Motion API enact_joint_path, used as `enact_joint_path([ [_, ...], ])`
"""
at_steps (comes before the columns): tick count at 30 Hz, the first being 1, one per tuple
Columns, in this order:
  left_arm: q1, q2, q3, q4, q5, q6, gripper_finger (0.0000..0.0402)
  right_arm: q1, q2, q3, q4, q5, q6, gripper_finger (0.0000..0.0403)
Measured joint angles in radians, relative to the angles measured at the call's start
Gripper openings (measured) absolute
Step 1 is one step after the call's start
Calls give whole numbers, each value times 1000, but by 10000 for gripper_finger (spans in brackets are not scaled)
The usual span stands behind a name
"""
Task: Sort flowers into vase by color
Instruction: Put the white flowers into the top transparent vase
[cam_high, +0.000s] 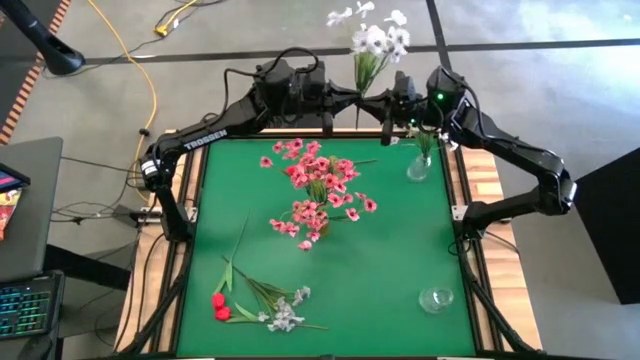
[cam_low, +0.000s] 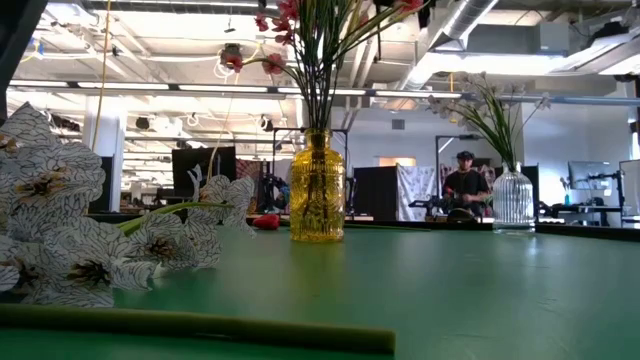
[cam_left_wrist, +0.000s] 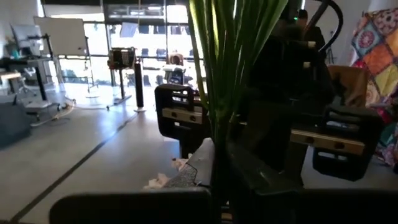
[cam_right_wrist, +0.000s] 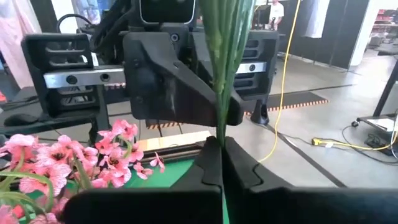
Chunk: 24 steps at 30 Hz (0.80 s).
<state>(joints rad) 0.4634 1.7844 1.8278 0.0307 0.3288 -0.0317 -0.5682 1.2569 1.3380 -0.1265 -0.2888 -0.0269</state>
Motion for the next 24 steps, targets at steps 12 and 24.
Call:
enact_joint_path([
  [12, 86, -76, 0, -215, 111, -10, 180, -42, -114, 0, -172, 62, -5, 21],
  [24, 265, -189, 0, -423, 110, 41, 212, 100, -331, 0, -470, 59, -22, 20],
])
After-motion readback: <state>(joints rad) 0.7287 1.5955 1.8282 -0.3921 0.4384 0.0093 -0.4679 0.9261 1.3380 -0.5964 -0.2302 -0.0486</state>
